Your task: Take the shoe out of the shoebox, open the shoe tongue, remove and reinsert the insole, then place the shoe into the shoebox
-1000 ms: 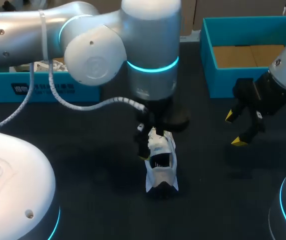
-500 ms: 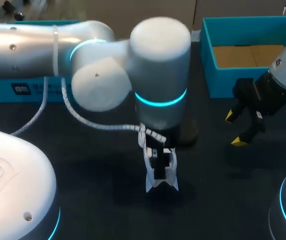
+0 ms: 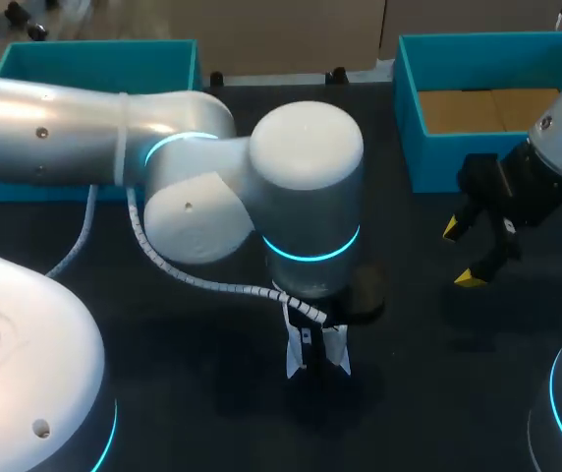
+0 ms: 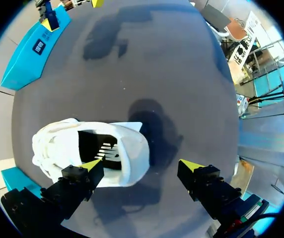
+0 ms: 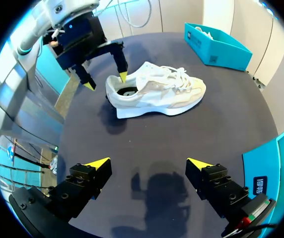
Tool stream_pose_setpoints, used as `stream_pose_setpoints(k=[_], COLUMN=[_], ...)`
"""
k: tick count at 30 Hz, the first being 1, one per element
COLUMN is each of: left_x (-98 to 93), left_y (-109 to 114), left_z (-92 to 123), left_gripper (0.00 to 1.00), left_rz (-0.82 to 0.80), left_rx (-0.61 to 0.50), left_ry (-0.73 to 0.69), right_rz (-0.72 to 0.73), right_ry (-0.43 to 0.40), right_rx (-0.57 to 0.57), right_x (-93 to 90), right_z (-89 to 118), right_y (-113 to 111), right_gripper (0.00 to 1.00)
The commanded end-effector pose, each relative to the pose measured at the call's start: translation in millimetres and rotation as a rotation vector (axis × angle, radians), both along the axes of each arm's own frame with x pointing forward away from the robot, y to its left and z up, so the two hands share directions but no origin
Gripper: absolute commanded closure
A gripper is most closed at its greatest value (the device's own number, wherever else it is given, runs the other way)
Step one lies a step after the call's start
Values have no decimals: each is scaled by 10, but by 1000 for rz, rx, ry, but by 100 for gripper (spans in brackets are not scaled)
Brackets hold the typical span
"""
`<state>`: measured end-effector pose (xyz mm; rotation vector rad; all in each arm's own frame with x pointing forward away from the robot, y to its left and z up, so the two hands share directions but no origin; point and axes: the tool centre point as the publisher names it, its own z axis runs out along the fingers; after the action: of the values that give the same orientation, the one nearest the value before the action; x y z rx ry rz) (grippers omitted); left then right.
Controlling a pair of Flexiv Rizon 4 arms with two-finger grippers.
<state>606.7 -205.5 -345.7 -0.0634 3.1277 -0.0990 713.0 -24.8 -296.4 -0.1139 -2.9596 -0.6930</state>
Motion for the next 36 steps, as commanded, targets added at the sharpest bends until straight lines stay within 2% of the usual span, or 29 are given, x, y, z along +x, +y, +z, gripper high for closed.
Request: stream_pose_setpoints(k=[1, 7, 14, 16, 19, 22, 23, 24, 26, 27, 28, 29, 36], left_x=[30, 57, 4, -1, -23, -44, -48, -49, -39, -35, -31, -29, 12], left_y=[-40, -103, -149, -158, -171, -177, -176, -177, -176, -173, -169, -165, -102], left_z=[-156, -311, -397, -430, -455, -453, -453, -454, -475, -481, -485, -484, -367], left_gripper=[0, 0, 0, 4, 23, 48, 53, 53, 62, 74, 93, 100, 100], left_rz=[1, 1, 6, 5, 5, 9, 17, 20, 32, 34, 35, 36, 46], left_rx=[-15, -7, 13, 15, 20, 24, 29, 32, 45, 48, 48, 49, 48], left_ry=[1, 9, 13, 22, 28, 29, 29, 29, 46, 53, 56, 58, 69], right_rz=[-1, -1, -1, -1, -1, -1, -1, -1, -1, -1, -1, -1, -1], right_ry=[-2, -2, -2, -2, -2, -2, -2, -2, -2, -2, -2, -2, -2], right_rx=[-2, -2, -2, -2, -2, -2, -2, -2, -2, -2, -2, -2, -2], right_x=[-10, -10, -10, -10, -10, -10, -10, -10, -10, -10, -10, -10, -10], right_z=[-5, -5, -5, -5, -5, -5, -5, -5, -5, -5, -5, -5, -5], right_y=[0, 0, 0, 0, 0, 0, 0, 0, 0, 0, 0, 0, 0], right_gripper=[0, 0, 0, 0, 0, 0, 0, 0, 0, 0, 0, 0, 0])
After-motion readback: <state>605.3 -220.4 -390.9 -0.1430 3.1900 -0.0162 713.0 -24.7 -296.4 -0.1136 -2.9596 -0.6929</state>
